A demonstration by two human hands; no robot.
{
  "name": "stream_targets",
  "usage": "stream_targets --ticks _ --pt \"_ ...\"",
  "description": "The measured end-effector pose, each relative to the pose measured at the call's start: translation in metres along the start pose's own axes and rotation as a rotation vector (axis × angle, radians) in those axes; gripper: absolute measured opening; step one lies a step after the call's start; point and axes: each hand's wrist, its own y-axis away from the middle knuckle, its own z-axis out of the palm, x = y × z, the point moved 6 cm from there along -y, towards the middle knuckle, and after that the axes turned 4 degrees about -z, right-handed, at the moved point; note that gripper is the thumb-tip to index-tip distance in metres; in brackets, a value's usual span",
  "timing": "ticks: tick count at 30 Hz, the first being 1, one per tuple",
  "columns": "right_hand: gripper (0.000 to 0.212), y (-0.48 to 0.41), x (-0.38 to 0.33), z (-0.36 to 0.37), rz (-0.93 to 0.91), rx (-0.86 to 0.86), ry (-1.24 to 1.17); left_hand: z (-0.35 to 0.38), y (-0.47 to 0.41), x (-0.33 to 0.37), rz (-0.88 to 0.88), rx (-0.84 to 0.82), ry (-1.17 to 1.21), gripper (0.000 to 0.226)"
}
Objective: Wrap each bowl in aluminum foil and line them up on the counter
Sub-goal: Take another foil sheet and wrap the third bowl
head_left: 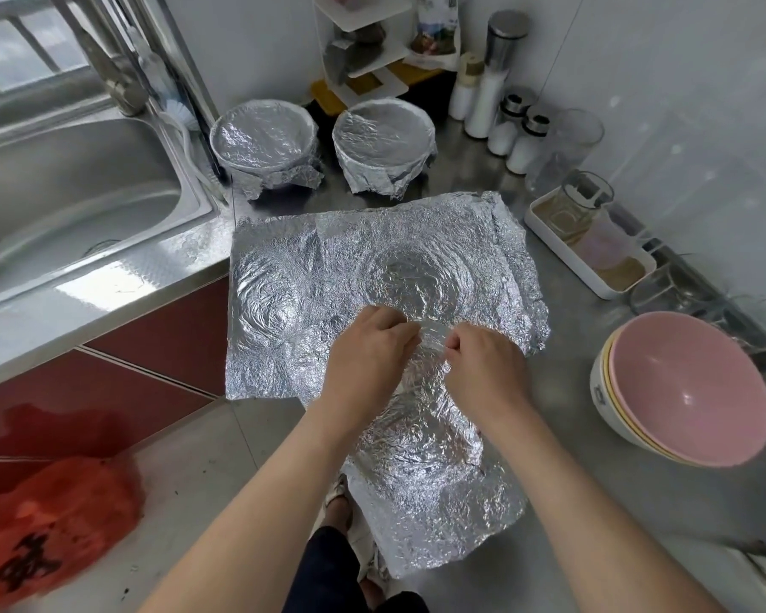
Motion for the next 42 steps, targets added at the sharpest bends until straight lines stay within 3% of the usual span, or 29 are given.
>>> stream_targets --ticks 16,20,22,28,42 --pt "0.006 0.023 0.026 -0.003 0.113 -0.034 -0.047 0.031 0.001 0.024 0.047 -0.14 0.014 0.009" --pt "0.03 0.02 0.027 -0.01 0.07 -0.044 -0.031 0.013 0.004 0.021 0.025 -0.07 0.023 0.027" --pt "0.034 0.015 0.021 -0.013 0.021 -0.003 -0.072 0.002 0.008 0.014 -0.024 -0.021 0.027 0.024" --pt "0.014 0.006 0.0 -0.001 -0.095 0.023 -0.098 -0.001 0.021 0.005 -0.067 -0.007 -0.006 0.015" --pt "0.006 0.011 0.003 0.012 -0.068 -0.005 -0.065 0.014 0.021 0.003 -0.179 -0.114 0.019 0.014"
